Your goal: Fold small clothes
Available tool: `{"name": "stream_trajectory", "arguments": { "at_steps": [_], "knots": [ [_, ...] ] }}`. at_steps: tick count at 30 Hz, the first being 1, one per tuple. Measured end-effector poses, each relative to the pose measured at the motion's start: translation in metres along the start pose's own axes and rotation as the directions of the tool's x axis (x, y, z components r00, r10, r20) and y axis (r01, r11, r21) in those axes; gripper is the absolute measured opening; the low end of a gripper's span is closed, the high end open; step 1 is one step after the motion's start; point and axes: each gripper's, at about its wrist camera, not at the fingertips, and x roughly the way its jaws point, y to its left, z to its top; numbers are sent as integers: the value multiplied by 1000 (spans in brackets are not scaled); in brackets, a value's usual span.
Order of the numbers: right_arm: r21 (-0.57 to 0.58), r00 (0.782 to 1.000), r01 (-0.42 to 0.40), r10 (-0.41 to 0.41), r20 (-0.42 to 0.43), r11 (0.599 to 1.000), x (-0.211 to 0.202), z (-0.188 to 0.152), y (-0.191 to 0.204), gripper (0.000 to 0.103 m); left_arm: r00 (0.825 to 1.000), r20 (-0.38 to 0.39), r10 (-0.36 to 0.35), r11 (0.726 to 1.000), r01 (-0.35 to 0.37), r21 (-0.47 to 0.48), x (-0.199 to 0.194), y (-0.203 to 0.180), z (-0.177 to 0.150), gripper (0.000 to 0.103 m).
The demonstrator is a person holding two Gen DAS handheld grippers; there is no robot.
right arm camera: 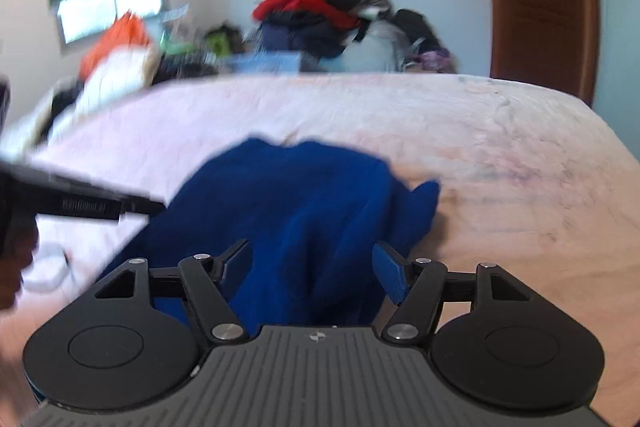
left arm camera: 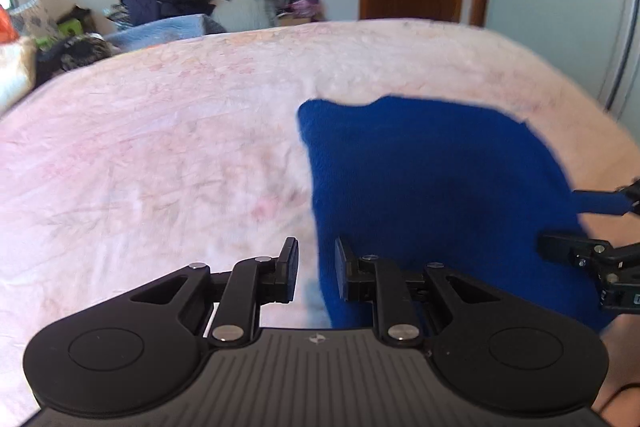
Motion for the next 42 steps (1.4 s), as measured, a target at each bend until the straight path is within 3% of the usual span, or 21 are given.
{"name": "stream_trajectory", "arguments": {
  "at_steps": [2,5,7,11,14,17,22,28,30,31,32,34,38,42],
  "knots": [
    [27,995,93,-92,-48,995,8,-5,-2,72,999,-18,32,999,-33,-11,-5,0,-2,19],
    [101,996,78,-81,26,992,-20,-7,6,72,1000,-22,-15,998,13,-60,-20,8,-7,19],
    [63,996,64,-67,52,996,-32,-13,18,85,999,-42,-27,996,23,-86,-25,10,-11,19],
    [42,991,117,-113,-77,992,-12,-30,21,88,998,-61,-17,995,11,-102,-35,2,-24,19],
    [140,993,108,-100,-60,984,-27,-31,18,89,998,-69,-1,996,-5,-93,-44,-4,-32,19],
    [138,990,140,-137,-31,980,-43,-34,27,103,997,-80,8,997,-15,-81,-50,-9,-39,19],
    [167,988,142,-130,-82,976,-47,-42,33,102,996,-85,30,997,-36,-69,-61,-14,-47,19],
    [241,994,98,-81,-79,966,-61,-48,36,102,995,-94,36,995,-44,-85,-71,-12,-57,20],
    [264,993,95,-73,-93,960,-63,-49,38,102,995,-93,46,995,-53,-81,-74,-13,-61,28],
    [269,992,97,-72,-100,958,-63,-50,39,102,995,-89,55,995,-62,-78,-74,-13,-63,39],
    [269,991,98,-70,-112,958,-62,-51,41,102,994,-83,64,995,-70,-75,-75,-13,-65,60],
    [263,990,96,-65,-124,960,-63,-54,45,102,996,-63,67,995,-72,-75,-78,-13,-70,85],
    [255,989,102,-71,-127,962,-62,-60,51,102,997,-53,51,996,-55,-67,-81,-14,-80,85],
    [212,980,173,-146,-137,962,-54,-63,55,102,997,-63,51,997,-55,-51,-77,-17,-91,85]
  ]
}}
